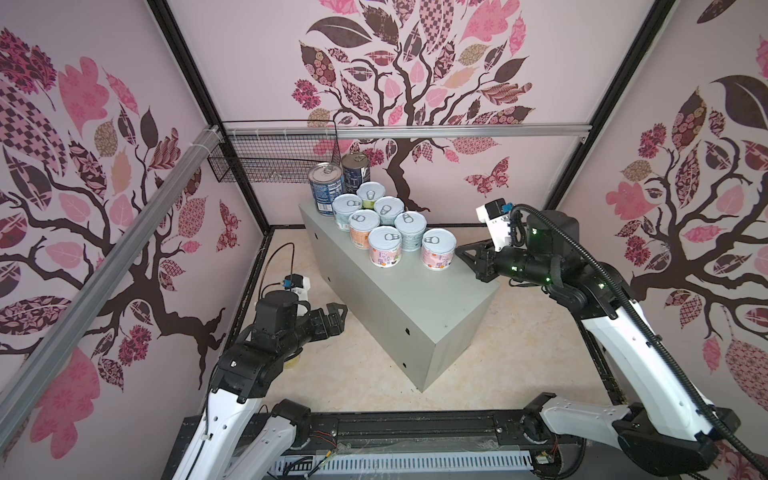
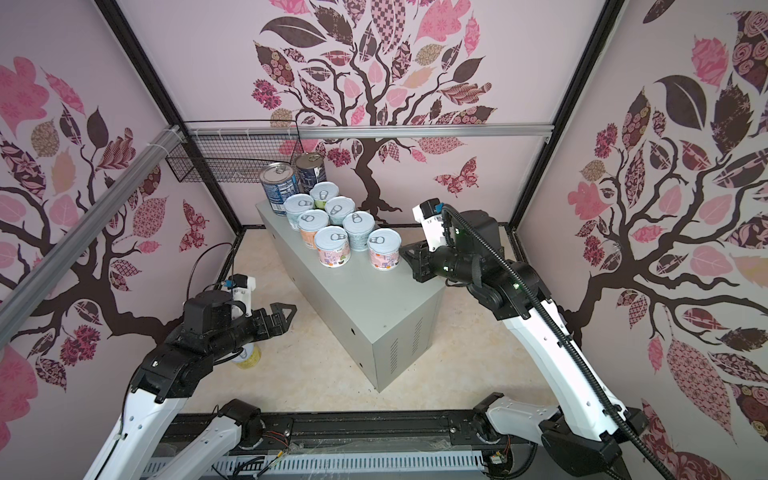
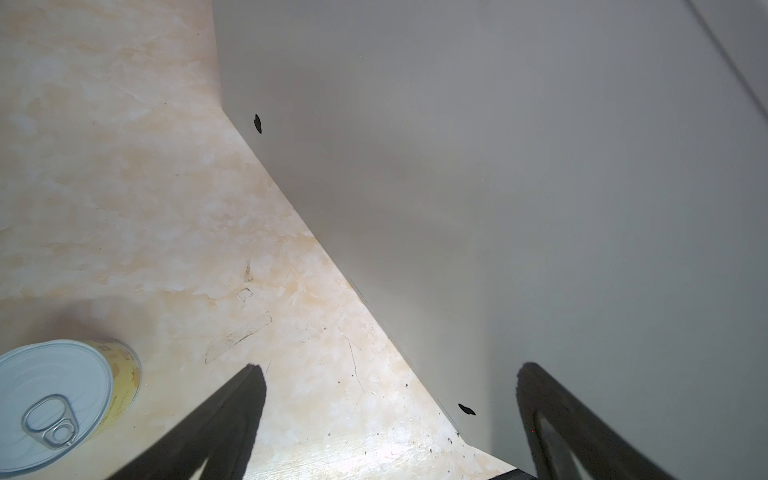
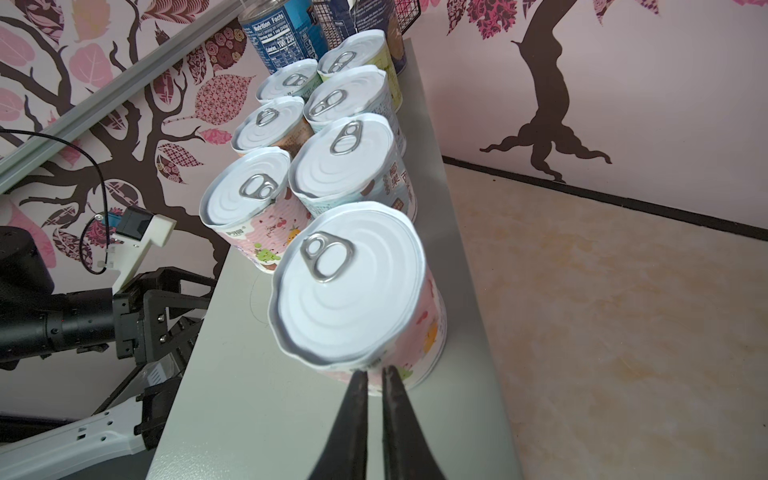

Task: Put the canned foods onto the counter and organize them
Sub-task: 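Open the right gripper and release the can on the box top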

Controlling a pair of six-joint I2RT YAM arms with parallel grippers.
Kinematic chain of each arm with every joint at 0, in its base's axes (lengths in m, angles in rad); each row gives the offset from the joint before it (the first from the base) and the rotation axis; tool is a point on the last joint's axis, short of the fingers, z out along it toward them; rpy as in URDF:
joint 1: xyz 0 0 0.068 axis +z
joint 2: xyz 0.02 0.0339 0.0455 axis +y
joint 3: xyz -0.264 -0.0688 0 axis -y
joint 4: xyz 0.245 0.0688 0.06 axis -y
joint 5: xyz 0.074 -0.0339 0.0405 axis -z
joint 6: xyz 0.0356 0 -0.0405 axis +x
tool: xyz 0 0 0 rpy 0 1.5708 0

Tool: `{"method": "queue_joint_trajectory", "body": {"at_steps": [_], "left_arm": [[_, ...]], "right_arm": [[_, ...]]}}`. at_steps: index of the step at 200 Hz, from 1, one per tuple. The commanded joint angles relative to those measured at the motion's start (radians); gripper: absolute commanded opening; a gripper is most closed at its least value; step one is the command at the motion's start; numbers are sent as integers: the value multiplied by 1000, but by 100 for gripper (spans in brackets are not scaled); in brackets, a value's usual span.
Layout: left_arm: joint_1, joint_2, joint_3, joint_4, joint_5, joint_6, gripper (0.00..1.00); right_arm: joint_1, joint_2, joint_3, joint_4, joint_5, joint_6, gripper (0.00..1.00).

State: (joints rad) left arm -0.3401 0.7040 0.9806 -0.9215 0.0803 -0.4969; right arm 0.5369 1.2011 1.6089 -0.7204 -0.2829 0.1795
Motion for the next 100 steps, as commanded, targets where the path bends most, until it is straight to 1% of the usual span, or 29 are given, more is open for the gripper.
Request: {"method": "queue_joint_trajectory", "body": {"at_steps": [1,100], "left_arm": [[4,-2,11,16,-2,3,98],[4,7,4,26,-11,13,98]], "right_arm": [[1,23,-2,25,-33,2,12],[0,68,8,47,-59,18,13]]}}
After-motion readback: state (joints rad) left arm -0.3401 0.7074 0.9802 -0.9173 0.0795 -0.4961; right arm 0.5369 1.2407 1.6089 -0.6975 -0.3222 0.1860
